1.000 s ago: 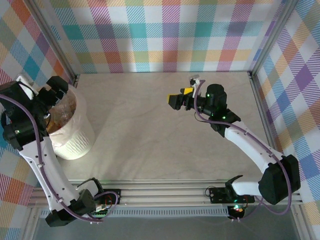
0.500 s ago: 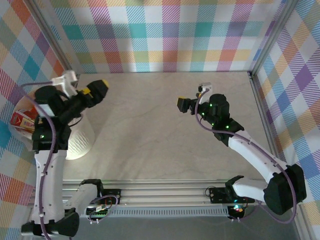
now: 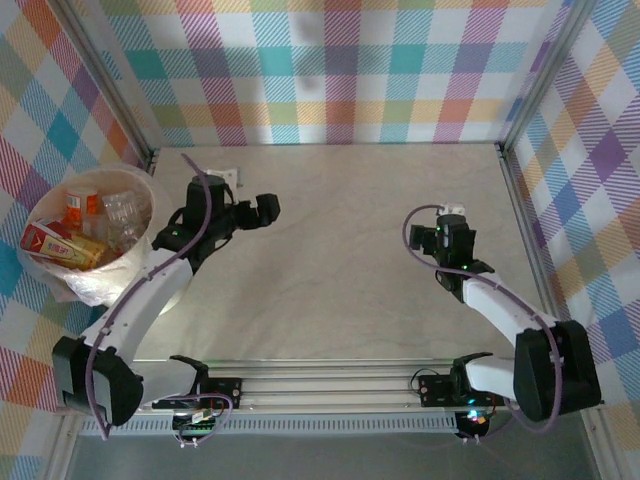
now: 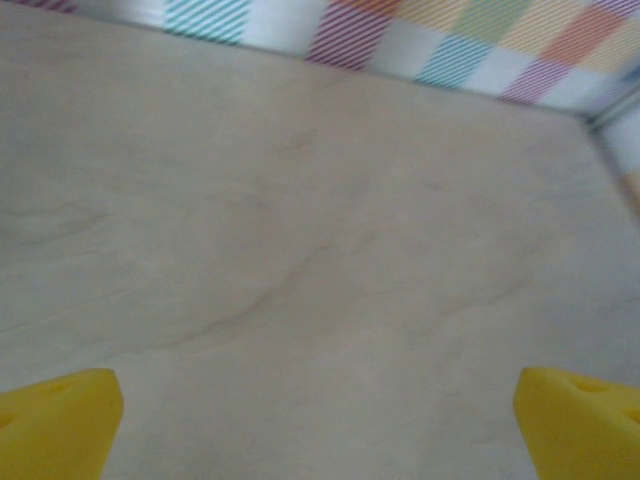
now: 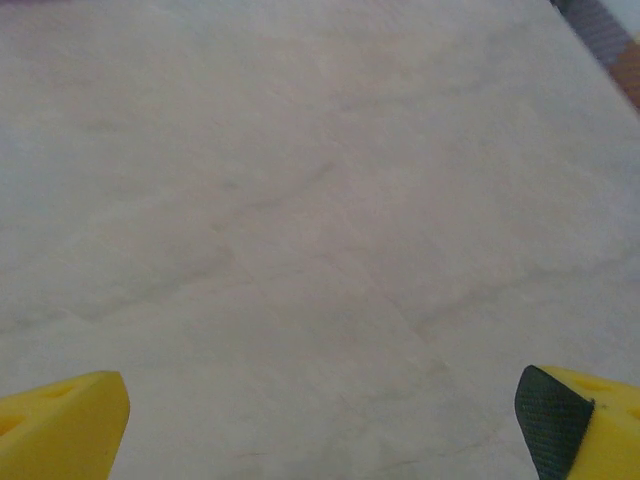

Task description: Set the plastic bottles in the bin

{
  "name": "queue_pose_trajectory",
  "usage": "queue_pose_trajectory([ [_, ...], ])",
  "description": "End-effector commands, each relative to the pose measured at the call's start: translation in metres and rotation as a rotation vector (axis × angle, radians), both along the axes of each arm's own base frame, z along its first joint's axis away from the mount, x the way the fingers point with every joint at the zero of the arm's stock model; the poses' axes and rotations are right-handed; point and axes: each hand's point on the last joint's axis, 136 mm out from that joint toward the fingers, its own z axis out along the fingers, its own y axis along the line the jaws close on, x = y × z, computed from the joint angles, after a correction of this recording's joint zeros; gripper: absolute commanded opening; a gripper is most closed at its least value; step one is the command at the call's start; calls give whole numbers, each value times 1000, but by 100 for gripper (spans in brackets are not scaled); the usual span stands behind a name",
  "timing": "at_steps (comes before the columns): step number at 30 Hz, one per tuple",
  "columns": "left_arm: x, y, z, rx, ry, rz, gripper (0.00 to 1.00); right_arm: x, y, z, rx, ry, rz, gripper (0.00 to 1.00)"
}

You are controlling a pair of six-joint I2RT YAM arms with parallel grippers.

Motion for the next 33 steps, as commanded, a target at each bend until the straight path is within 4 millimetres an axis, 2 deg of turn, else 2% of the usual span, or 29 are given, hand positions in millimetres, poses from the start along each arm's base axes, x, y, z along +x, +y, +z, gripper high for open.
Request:
queue_pose_trajectory([
  [1,13,21,-15,172,-67,55,100,15,-3,6,19,-72,22,100],
  [4,15,28,-36,232,-56,69,100,25,-9,-12,38,-76,36,100],
  [7,18,41,-60,303,-66,99,100,35,-3,-29,62,-59,112,100],
  [10,20,58,-87,389,-41,133,100,42,8,-29,7,-71,221,100],
  [13,22,76,-112,394,-25,180,100,45,-1,-29,41,-149,202,100],
  [17,25,93,-126,333,-54,224,100,31,-5,-31,76,-267,220,100],
  [18,28,96,-130,337,-54,222,100,29,-7,-32,78,-248,212,100],
  [20,32,98,-139,344,-51,205,100,35,-13,-33,79,-230,174,100],
  [23,41,99,-156,352,-60,177,100,35,-14,-35,80,-208,165,100],
  [27,51,106,-160,289,-51,153,100,36,-14,-34,78,-213,166,100],
  [33,27,122,-161,209,-210,229,100,35,-14,-34,79,-212,166,100],
])
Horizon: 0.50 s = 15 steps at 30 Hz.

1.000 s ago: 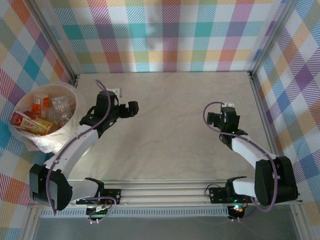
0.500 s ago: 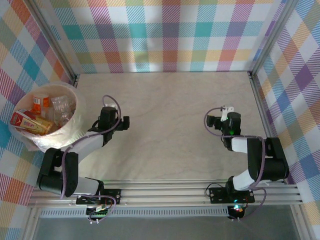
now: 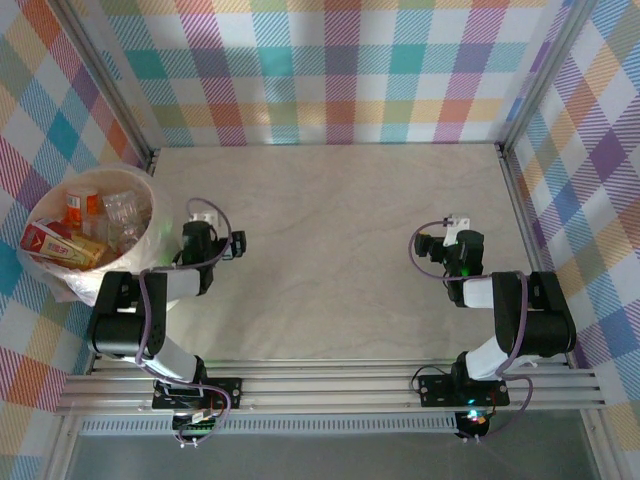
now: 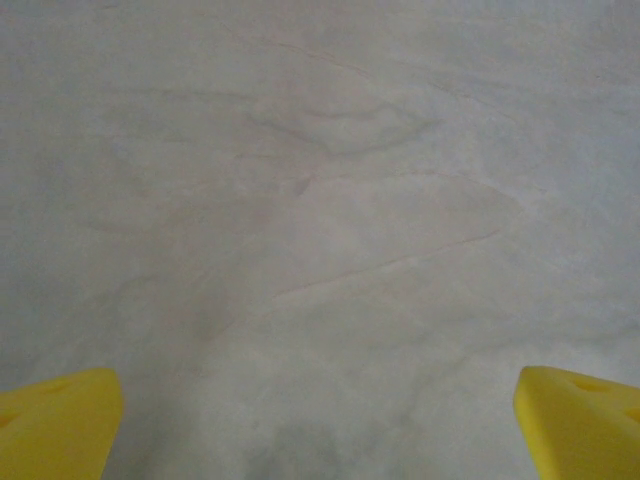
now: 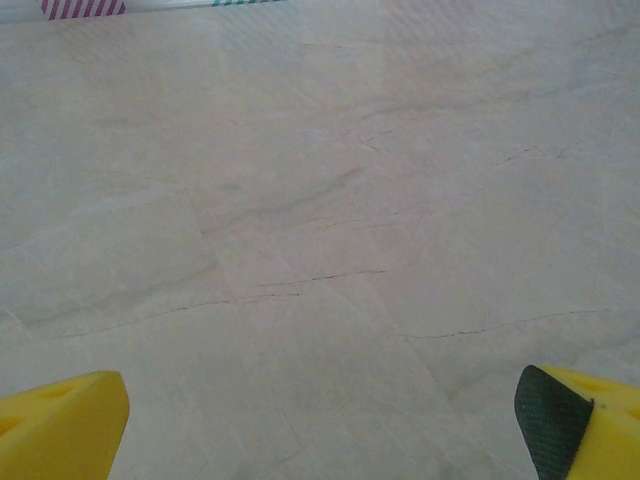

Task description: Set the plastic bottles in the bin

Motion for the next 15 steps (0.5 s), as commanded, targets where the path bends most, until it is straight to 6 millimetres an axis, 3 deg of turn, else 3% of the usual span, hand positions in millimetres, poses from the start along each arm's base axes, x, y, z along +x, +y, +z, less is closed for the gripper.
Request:
queue_pose_trajectory([
  [1,0,2,19,-39,-188,16,100,9,3,17,13,-61,10,100],
  [15,3,1,15,15,-137,46,100,10,2,17,13,-58,10,100],
])
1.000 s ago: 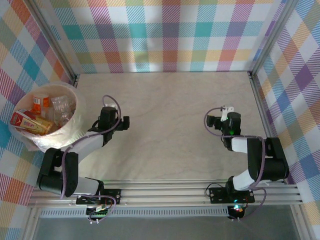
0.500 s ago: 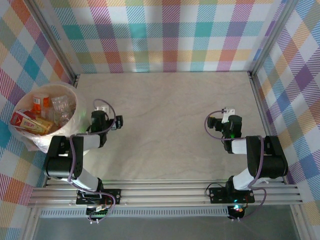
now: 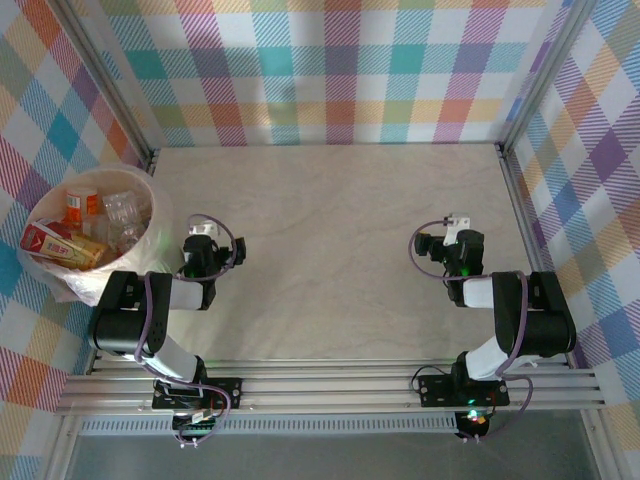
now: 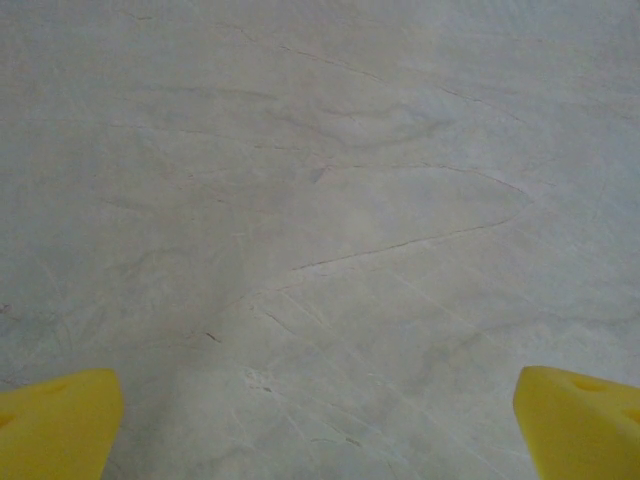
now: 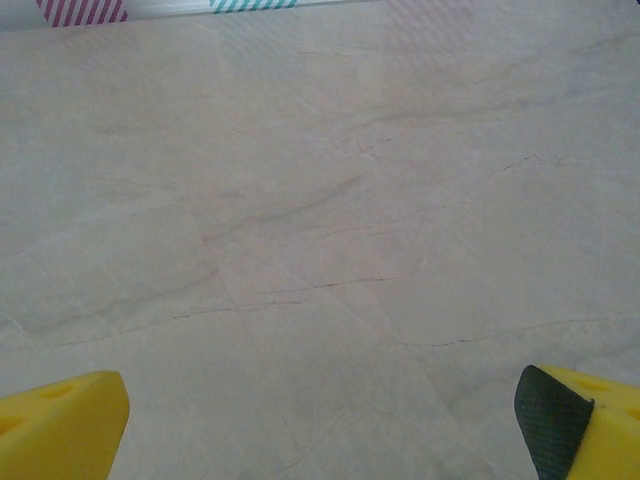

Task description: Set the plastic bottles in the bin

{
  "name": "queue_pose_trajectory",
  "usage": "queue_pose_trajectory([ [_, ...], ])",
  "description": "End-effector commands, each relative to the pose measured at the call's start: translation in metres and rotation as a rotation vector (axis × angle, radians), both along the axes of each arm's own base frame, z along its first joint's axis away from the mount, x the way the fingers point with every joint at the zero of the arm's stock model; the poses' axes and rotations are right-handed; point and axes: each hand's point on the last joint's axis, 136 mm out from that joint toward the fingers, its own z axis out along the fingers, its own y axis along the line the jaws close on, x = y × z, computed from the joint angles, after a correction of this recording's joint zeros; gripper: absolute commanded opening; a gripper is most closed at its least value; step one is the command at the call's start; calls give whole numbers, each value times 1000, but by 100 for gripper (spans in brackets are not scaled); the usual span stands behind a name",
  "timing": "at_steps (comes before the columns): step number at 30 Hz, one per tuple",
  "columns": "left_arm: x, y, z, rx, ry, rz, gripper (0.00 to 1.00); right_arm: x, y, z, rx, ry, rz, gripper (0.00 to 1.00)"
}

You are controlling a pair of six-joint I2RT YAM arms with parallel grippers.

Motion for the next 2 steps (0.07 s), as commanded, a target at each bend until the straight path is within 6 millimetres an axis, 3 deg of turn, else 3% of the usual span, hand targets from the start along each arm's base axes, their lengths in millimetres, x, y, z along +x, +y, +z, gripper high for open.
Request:
queue_pose_trajectory([
  [1,10,0,18,-1,-68,9,100,8,2,14,14,-51,10,100],
  [2,10,0,18,-2,-68,9,100,8,3,14,14,-51,12,100],
])
